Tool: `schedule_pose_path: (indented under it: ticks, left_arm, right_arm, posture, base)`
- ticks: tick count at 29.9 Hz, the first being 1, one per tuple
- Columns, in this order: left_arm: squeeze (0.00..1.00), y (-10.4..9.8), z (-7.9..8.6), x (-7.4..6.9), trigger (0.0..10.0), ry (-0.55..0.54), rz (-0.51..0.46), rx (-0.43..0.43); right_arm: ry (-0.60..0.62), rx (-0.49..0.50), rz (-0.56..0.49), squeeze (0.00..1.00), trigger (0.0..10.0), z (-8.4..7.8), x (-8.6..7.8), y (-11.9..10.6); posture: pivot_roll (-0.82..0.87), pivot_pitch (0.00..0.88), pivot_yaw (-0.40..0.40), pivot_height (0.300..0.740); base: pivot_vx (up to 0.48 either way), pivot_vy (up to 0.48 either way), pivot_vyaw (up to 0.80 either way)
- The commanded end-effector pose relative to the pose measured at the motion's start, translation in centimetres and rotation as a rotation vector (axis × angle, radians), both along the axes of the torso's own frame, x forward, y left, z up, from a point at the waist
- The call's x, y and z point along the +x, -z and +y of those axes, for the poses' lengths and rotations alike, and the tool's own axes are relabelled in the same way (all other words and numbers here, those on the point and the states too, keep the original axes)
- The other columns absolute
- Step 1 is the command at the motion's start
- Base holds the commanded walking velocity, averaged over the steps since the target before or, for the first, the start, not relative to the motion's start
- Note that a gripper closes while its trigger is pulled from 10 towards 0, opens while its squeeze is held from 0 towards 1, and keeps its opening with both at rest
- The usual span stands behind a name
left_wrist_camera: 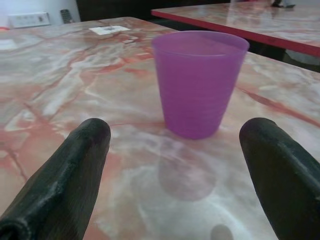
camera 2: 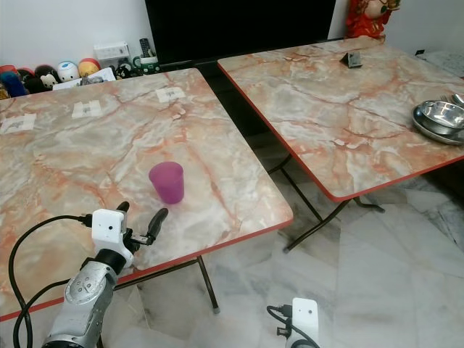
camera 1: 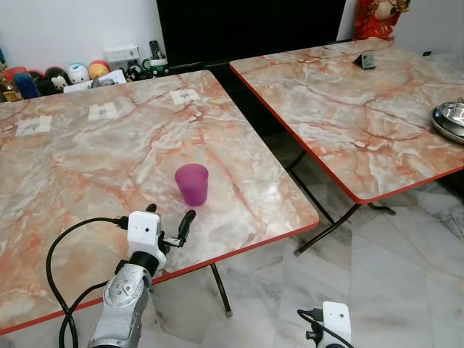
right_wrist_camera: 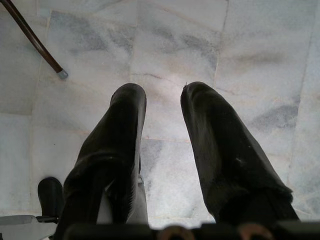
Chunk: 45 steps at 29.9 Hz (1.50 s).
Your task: Setting the table
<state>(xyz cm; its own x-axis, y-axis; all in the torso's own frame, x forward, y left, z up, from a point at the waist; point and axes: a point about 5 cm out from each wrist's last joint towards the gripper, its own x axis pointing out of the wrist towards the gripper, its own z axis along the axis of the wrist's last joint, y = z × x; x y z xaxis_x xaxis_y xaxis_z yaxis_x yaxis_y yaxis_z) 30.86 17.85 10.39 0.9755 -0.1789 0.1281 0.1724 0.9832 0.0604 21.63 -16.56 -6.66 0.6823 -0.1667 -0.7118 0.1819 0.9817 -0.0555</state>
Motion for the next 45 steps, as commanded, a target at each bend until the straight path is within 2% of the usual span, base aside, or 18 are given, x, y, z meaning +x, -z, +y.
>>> schedule_pose_path:
  ticks: [1, 6, 8, 14, 19, 29, 42, 45]
  left_arm:
    - [0.00, 0.2, 0.2, -0.1, 10.0, -0.012, 0.005, -0.009]
    - [0.00, -3.2, 0.5, -0.4, 10.0, -0.035, -0.167, -0.149]
    - [0.00, -4.2, 0.3, -0.3, 10.0, -0.030, -0.202, -0.136]
    - [0.00, -3.7, -0.5, -0.5, 10.0, 0.024, -0.182, -0.079]
    - [0.00, -3.7, -0.5, -0.8, 10.0, 0.022, -0.169, -0.094]
    - [0.00, -5.2, -1.1, -0.4, 10.0, 0.033, -0.225, -0.107]
    - [0.00, -5.8, -1.5, -0.3, 10.0, 0.049, -0.242, -0.111]
    - [0.00, -5.8, -1.5, -0.3, 10.0, 0.053, -0.244, -0.116]
  right_arm:
    - [0.011, 0.001, 0.018, 0.00, 10.0, -0.2, -0.6, 0.3]
    - [0.007, -0.004, 0.018, 0.00, 10.0, -0.3, -0.6, 0.3]
    - [0.005, -0.006, 0.018, 0.00, 10.0, -0.4, -0.6, 0.3]
    - [0.001, -0.007, 0.018, 0.00, 10.0, -0.4, -0.6, 0.3]
    - [0.002, -0.009, 0.018, 0.00, 10.0, -0.4, -0.6, 0.3]
    - [-0.006, -0.013, 0.019, 0.00, 10.0, -0.4, -0.6, 0.3]
    - [-0.011, -0.016, 0.020, 0.00, 10.0, -0.5, -0.6, 0.3]
    - [-0.011, -0.017, 0.020, 0.00, 10.0, -0.5, -0.6, 0.3]
  posture:
    - [0.07, 0.083, 0.005, 0.740]
    - [0.07, 0.084, 0.000, 0.740]
    - [0.07, 0.085, -0.002, 0.740]
    - [0.06, 0.084, 0.000, 0.740]
    - [0.06, 0.086, -0.001, 0.740]
    - [0.06, 0.086, -0.002, 0.740]
    - [0.06, 0.087, -0.006, 0.740]
    - [0.06, 0.087, -0.007, 0.740]
  base:
    - [0.000, 0.000, 0.00]
    - [0.000, 0.000, 0.00]
    - [0.000, 0.000, 0.00]
    - [0.000, 0.000, 0.00]
    - [0.000, 0.000, 0.00]
    - [0.319, 0.000, 0.00]
    - [0.380, 0.000, 0.00]
    - [0.000, 0.000, 0.00]
